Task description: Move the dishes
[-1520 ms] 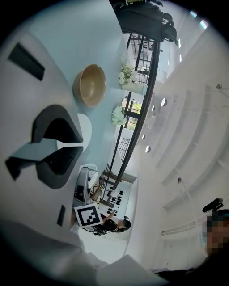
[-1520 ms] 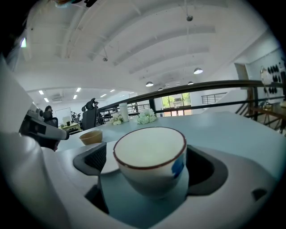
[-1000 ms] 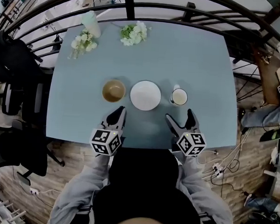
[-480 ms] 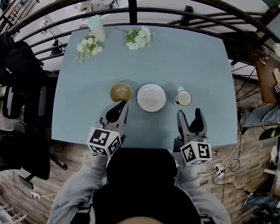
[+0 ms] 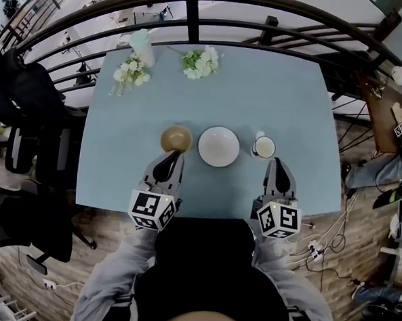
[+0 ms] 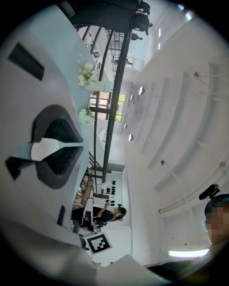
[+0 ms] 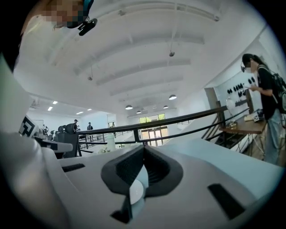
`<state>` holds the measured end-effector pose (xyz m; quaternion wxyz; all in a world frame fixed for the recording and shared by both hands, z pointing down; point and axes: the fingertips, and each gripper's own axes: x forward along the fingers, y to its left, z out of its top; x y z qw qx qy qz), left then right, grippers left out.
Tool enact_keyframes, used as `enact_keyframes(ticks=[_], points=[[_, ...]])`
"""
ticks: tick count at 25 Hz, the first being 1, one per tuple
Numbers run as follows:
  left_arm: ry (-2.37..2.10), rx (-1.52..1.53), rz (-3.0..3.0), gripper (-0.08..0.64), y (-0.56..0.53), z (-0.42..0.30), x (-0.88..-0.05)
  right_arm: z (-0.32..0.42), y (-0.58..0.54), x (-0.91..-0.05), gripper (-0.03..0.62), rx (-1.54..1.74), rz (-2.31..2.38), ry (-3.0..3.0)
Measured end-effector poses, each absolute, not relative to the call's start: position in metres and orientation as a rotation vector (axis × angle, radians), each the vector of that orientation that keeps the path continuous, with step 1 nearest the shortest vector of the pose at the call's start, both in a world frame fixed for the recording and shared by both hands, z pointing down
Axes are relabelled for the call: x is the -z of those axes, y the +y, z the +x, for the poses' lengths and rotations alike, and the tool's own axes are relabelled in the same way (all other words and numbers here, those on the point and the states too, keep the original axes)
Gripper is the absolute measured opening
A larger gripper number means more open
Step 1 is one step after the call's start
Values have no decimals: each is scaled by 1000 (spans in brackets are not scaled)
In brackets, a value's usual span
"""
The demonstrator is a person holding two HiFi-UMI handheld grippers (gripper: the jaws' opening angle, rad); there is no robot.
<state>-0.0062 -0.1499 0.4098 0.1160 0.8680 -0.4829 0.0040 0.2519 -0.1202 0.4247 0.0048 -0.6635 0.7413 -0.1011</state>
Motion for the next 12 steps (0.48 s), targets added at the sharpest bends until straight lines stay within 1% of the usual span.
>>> enact_keyframes(ticks=[12], points=[[-1449,-31,2499,38,-152,-12,-421,236,-127,-433,5,350,-2039,2419]])
